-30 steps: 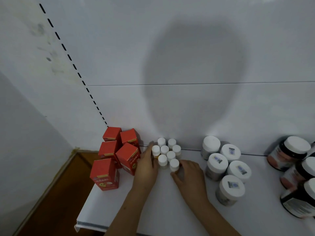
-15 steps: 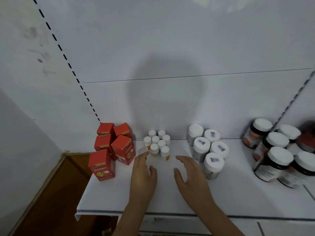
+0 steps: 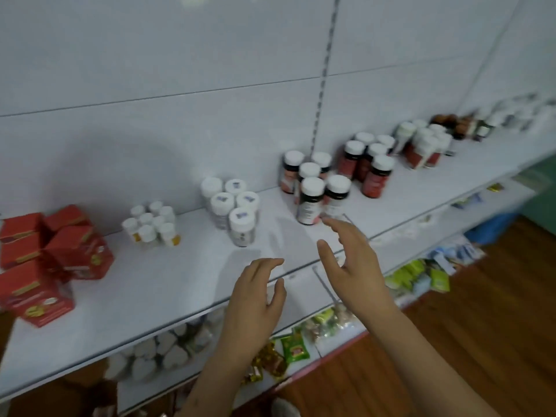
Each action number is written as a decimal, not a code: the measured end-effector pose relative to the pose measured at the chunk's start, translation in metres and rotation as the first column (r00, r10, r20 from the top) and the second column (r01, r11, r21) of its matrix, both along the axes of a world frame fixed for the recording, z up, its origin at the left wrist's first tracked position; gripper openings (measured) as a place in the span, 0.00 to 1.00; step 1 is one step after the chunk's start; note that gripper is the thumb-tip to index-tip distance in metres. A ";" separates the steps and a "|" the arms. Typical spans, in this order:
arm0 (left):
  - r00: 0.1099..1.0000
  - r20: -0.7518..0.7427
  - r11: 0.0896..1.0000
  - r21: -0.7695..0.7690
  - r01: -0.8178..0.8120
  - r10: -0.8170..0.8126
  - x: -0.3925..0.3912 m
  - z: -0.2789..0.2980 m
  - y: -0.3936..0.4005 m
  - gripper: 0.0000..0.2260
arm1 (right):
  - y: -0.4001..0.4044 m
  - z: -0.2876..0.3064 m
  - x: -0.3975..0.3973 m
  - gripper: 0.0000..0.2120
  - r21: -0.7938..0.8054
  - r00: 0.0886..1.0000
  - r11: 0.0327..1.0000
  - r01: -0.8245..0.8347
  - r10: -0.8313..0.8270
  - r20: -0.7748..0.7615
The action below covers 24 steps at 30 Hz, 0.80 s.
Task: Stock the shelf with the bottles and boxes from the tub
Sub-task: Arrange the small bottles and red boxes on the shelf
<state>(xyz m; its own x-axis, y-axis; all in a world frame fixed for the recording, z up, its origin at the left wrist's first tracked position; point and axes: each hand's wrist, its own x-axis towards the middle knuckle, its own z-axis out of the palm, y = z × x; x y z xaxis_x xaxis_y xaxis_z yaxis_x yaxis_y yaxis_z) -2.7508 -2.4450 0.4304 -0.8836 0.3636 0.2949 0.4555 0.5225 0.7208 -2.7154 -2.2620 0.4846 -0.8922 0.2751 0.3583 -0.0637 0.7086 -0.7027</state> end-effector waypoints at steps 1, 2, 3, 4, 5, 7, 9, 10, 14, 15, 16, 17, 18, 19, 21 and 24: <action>0.998 -0.011 0.998 -0.020 0.054 -0.054 0.005 0.003 0.017 0.14 | 0.016 0.005 0.012 0.19 0.025 0.999 0.999 0.034 -0.034 0.002; 0.993 -0.022 0.993 -0.038 0.113 -0.114 0.011 0.005 0.034 0.15 | 0.033 0.010 0.024 0.20 0.050 0.998 0.996 0.068 -0.069 0.015; 0.984 -0.029 0.983 -0.058 0.172 -0.173 0.016 0.007 0.050 0.16 | 0.049 0.015 0.035 0.21 0.075 0.994 0.992 0.104 -0.106 0.033; 0.972 -0.033 0.970 -0.083 0.227 -0.231 0.021 0.009 0.067 0.17 | 0.066 0.020 0.047 0.22 0.103 0.987 0.984 0.145 -0.151 0.051; 0.958 -0.035 0.953 -0.112 0.280 -0.286 0.027 0.012 0.087 0.18 | 0.086 0.024 0.059 0.24 0.135 0.978 0.972 0.190 -0.200 0.065; 0.931 -0.042 0.922 -0.163 0.352 -0.363 0.036 0.014 0.118 0.20 | 0.121 0.030 0.079 0.26 0.187 0.958 0.950 0.248 -0.269 0.095; 0.896 -0.049 0.882 -0.210 0.422 -0.441 0.047 0.015 0.154 0.22 | 0.161 0.031 0.101 0.27 0.225 0.936 0.926 0.303 -0.334 0.114; 0.880 -0.042 0.860 -0.237 0.451 -0.473 0.052 0.015 0.172 0.23 | 0.182 0.031 0.113 0.28 0.240 0.923 0.913 0.330 -0.365 0.122; 0.808 -0.019 0.777 -0.289 0.560 -0.589 0.075 0.015 0.252 0.26 | 0.269 0.028 0.163 0.33 0.280 0.868 0.863 0.421 -0.473 0.153; 0.794 -0.013 0.762 -0.293 0.578 -0.608 0.081 0.014 0.274 0.26 | 0.291 0.028 0.177 0.34 0.299 0.855 0.850 0.434 -0.494 0.162; 0.783 -0.008 0.750 -0.293 0.593 -0.622 0.086 0.013 0.292 0.26 | 0.310 0.027 0.188 0.35 0.324 0.843 0.836 0.442 -0.511 0.169; 0.766 -0.009 0.734 -0.294 0.612 -0.642 0.094 0.012 0.316 0.26 | 0.334 0.027 0.202 0.35 0.349 0.827 0.819 0.455 -0.534 0.176; 0.748 -0.012 0.715 -0.303 0.630 -0.664 0.102 0.010 0.340 0.26 | 0.357 0.027 0.215 0.34 0.375 0.808 0.799 0.470 -0.560 0.181; 0.731 -0.022 0.698 -0.318 0.641 -0.682 0.111 0.009 0.364 0.26 | 0.380 0.027 0.228 0.34 0.400 0.793 0.781 0.479 -0.581 0.184; 0.699 -0.019 0.662 -0.340 0.668 -0.715 0.128 0.007 0.411 0.26 | 0.425 0.027 0.253 0.34 0.431 0.767 0.754 0.495 -0.612 0.190; 0.643 -0.005 0.599 -0.371 0.710 -0.766 0.149 0.003 0.472 0.28 | 0.482 0.028 0.283 0.34 0.424 0.732 0.737 0.526 -0.646 0.214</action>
<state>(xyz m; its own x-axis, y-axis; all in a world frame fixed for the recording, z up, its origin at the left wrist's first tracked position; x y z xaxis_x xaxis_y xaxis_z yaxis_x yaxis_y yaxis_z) -2.6019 -1.9727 0.4339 -0.2256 0.9636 0.1434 0.8708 0.1335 0.4732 -2.4324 -1.7805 0.5127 -0.6634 0.7085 0.2406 0.6300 0.7024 -0.3312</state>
